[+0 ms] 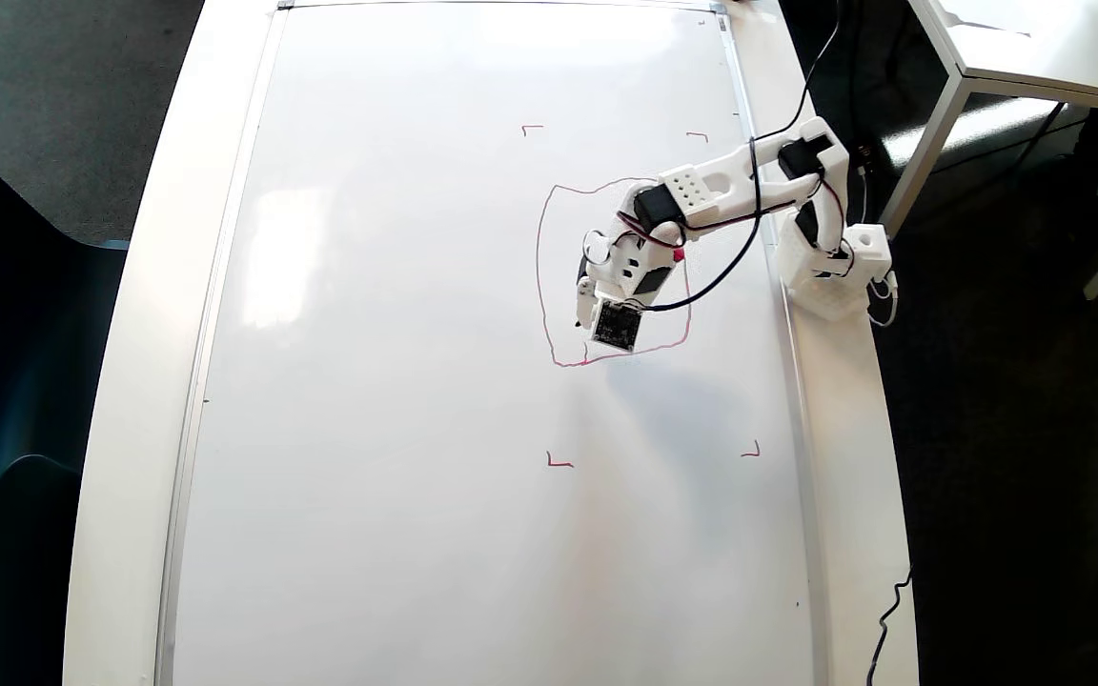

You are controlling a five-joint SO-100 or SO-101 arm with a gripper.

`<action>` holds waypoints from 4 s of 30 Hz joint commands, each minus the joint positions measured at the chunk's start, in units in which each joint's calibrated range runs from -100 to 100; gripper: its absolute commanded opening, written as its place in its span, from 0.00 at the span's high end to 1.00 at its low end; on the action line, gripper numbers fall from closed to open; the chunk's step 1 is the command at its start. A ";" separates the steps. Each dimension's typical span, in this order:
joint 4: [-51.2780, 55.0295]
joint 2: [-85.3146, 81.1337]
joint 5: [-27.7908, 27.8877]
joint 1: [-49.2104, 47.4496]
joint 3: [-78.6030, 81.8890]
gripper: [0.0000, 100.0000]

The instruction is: Draw on a whiteboard a robot head using a pen attached to the gripper

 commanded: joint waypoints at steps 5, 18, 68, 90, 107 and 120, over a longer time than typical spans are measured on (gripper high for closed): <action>-0.42 -3.17 -0.22 2.73 2.94 0.99; -2.77 -3.09 -0.49 1.63 7.03 0.99; -4.94 -11.05 -2.90 0.15 28.91 0.99; -4.94 -11.05 -2.63 7.45 29.64 0.99; -11.11 -10.21 -1.24 7.15 29.09 0.99; -16.67 -10.21 -0.70 6.86 28.91 0.99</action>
